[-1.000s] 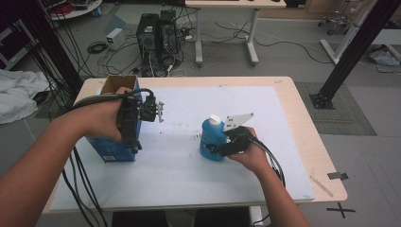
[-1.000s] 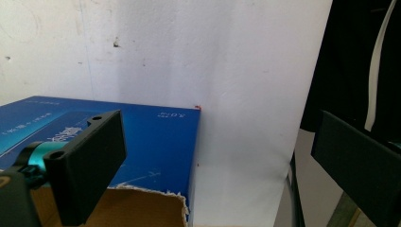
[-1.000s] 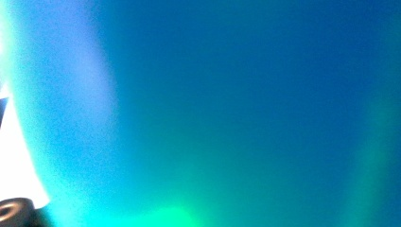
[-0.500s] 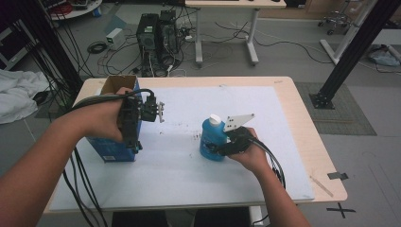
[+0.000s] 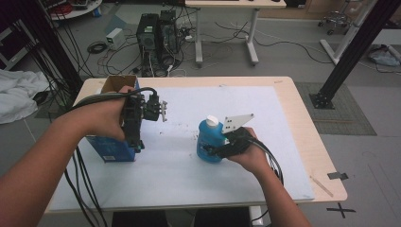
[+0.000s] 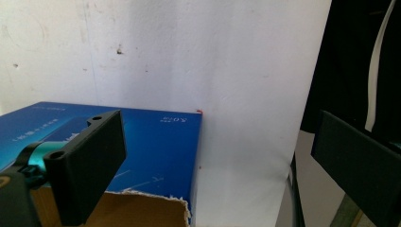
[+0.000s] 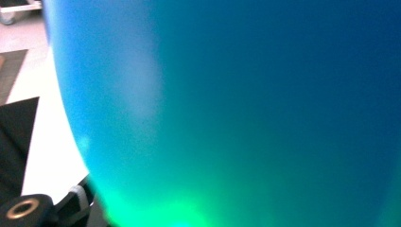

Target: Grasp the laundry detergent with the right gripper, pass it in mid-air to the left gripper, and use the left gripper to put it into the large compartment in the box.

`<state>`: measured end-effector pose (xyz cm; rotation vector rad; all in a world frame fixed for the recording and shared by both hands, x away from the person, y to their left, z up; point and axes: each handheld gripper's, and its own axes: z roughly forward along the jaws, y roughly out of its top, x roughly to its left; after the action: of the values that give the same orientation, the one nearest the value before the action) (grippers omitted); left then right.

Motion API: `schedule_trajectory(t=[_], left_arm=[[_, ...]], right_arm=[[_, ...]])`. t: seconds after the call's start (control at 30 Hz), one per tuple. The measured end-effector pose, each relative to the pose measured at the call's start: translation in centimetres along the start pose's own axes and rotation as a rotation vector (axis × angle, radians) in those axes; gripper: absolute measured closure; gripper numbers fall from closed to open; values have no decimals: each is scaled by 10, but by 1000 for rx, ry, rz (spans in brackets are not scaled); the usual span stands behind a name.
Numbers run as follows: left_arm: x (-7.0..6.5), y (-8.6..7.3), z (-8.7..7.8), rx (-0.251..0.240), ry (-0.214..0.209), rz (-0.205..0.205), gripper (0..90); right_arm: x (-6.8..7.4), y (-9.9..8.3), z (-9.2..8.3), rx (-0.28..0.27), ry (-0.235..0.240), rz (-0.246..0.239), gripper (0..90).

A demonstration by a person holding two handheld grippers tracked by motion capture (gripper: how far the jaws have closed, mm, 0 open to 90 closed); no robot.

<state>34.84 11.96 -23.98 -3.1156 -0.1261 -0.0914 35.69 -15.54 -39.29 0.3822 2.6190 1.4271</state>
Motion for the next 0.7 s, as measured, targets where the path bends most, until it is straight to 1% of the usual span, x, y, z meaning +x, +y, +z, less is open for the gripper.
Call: schedule_trajectory(t=[0.03,0.07,0.2,0.27,0.3,0.33,0.37,0.4,0.43,0.5,0.53,0.6,0.67,0.7], left_arm=[[-1,3,-2,-2,1,6,41],[-2,4,-3,-2,3,8,40],[-4,8,-6,-6,6,14,40],[-7,14,-10,-7,12,33,40],[-7,14,-10,-7,12,33,40],[-8,16,-11,-12,14,33,40],[-11,19,-11,-14,13,46,40],[-11,19,-11,-14,13,46,40],[-14,23,-11,-14,11,61,40],[-17,25,-10,-15,5,67,40],[-17,26,-10,-16,6,77,40],[-18,27,-10,-18,4,82,40],[-19,28,-9,-19,3,80,40],[-19,28,-9,-21,2,80,40]], right_arm=[[4,5,-1,-3,10,-20,463],[6,8,-2,2,17,-28,463],[13,17,-2,9,44,-54,462],[17,21,0,14,58,-64,462],[17,21,0,14,58,-64,462],[19,23,1,18,68,-70,462],[21,26,3,24,82,-78,462],[22,28,4,27,88,-82,462],[23,29,6,32,95,-87,462],[26,32,9,41,108,-96,462],[27,34,11,43,113,-101,462],[29,36,14,47,127,-111,462],[30,37,16,48,133,-109,462],[32,39,20,55,145,-124,462]])
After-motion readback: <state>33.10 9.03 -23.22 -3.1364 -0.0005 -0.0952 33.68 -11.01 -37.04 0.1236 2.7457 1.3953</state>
